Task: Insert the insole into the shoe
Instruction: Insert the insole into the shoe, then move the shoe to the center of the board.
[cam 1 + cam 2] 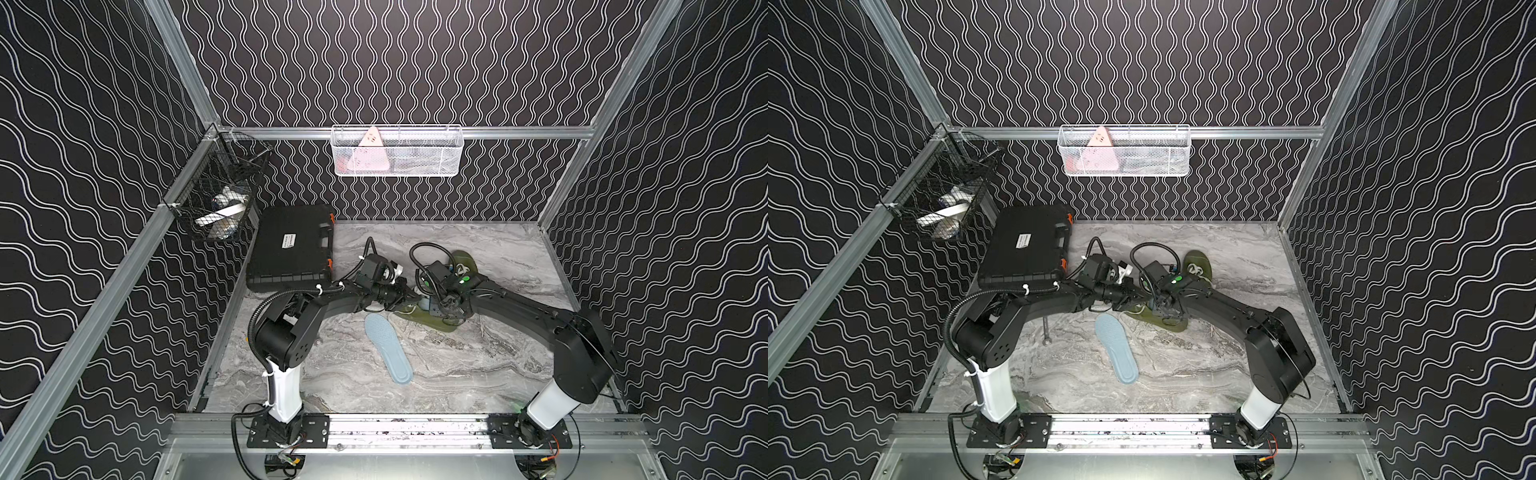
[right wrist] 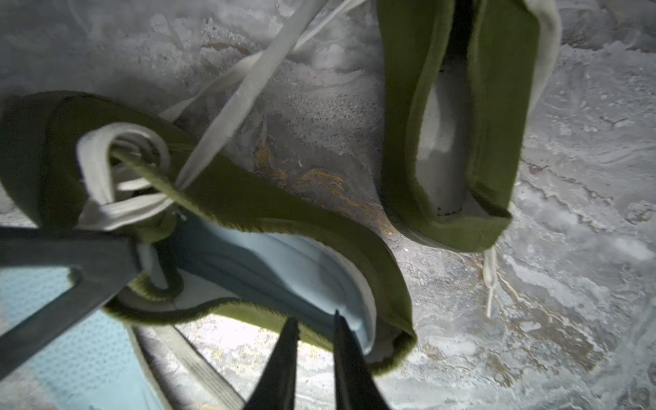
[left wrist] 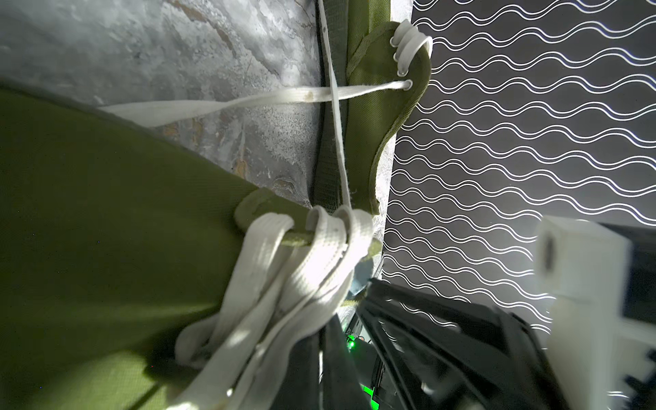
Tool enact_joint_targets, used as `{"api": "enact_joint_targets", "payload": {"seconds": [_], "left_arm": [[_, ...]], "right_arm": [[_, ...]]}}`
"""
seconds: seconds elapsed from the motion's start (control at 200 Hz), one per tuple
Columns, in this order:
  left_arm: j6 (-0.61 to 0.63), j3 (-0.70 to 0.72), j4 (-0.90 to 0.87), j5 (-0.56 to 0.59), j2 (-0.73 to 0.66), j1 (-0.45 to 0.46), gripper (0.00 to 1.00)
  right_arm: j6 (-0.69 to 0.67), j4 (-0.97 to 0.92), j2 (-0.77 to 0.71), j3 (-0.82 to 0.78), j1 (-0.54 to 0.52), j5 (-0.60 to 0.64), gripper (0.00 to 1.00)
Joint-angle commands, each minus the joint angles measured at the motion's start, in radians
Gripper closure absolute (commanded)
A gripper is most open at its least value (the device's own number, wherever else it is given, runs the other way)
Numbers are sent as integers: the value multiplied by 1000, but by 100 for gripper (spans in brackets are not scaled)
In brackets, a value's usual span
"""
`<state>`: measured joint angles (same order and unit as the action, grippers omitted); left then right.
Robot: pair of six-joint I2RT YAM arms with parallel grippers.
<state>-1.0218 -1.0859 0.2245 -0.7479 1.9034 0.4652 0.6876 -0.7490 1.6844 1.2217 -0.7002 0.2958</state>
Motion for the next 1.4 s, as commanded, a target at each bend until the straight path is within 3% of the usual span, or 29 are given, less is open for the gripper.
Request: {"api": "enact_joint_targets", "payload": {"seconds": [0.0, 0.145, 0.275, 0.445, 0.706, 0.811, 0.976, 1.181, 1.276, 1.396], "left_arm": [[9, 1, 0, -12, -10, 0, 100], [10, 2, 0, -14, -10, 0, 100], [19, 0, -13, -13, -15, -1, 100], [12, -2, 1, -17, -4, -3, 100], [18, -6, -9, -15, 0, -3, 100], [30, -13, -27, -9, 2, -3, 100], [46, -23, -47, -5, 8, -3, 100], [95, -51, -114, 15, 14, -3, 100], [139, -75, -178, 34, 17, -3, 100], [249, -132, -322, 91, 17, -1, 100]], "right_arm": [[-11, 79, 39, -43, 47, -33, 83], [-48, 144, 137, -109, 124, -106, 86], [-65, 70, 40, -52, 63, -21, 85], [-67, 28, -14, 0, 47, -16, 87], [-68, 165, 158, -12, 80, -104, 88], [-94, 138, 179, 18, 86, -45, 89], [-122, 19, 64, 57, 79, 20, 88], [-89, 136, 71, -128, 103, -43, 87], [-94, 122, 131, -101, 119, -67, 87], [-102, 63, 54, -49, 114, -30, 87]]}}
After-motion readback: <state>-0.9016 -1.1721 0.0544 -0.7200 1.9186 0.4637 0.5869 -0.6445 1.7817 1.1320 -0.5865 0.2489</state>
